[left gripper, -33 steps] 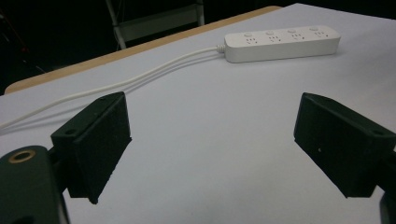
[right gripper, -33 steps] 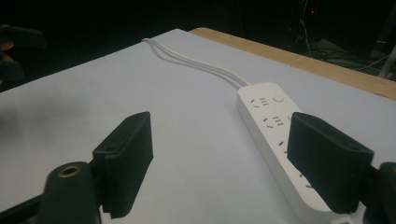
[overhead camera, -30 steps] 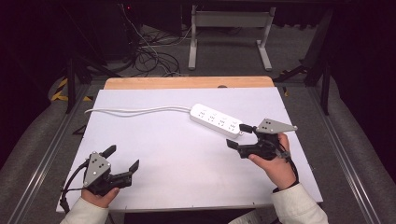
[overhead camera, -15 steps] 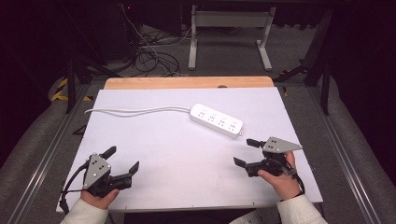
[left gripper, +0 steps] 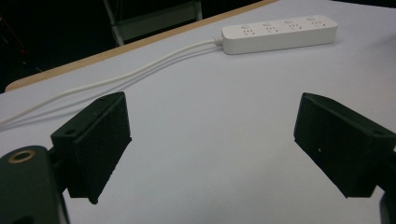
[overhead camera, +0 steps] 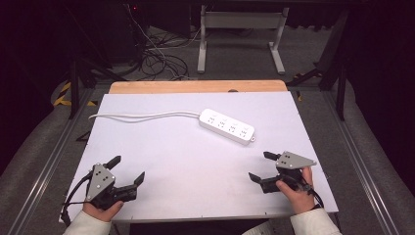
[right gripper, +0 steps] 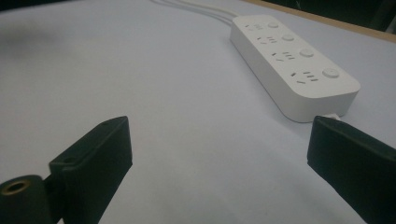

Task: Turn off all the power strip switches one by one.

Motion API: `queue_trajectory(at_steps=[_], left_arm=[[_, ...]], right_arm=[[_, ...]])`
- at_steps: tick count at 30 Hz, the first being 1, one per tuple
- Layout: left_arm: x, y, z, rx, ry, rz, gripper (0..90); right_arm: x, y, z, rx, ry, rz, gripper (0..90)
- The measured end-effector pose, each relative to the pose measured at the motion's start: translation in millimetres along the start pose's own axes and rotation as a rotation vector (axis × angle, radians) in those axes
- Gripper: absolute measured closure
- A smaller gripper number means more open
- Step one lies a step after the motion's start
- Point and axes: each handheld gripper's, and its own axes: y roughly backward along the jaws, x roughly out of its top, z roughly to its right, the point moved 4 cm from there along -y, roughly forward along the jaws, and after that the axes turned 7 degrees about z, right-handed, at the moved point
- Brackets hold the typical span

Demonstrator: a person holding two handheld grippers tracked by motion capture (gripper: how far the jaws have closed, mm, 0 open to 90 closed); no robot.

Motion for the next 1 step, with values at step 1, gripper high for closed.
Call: queue_trajectory(at_steps=[1], left_arm=[[-0.4, -0.5, -0.3, 0.000, -0.003, -0.003, 11.8]], right_arm=[[0.0, 2.1, 2.0, 0.000, -0.033, 0.014, 7.0]])
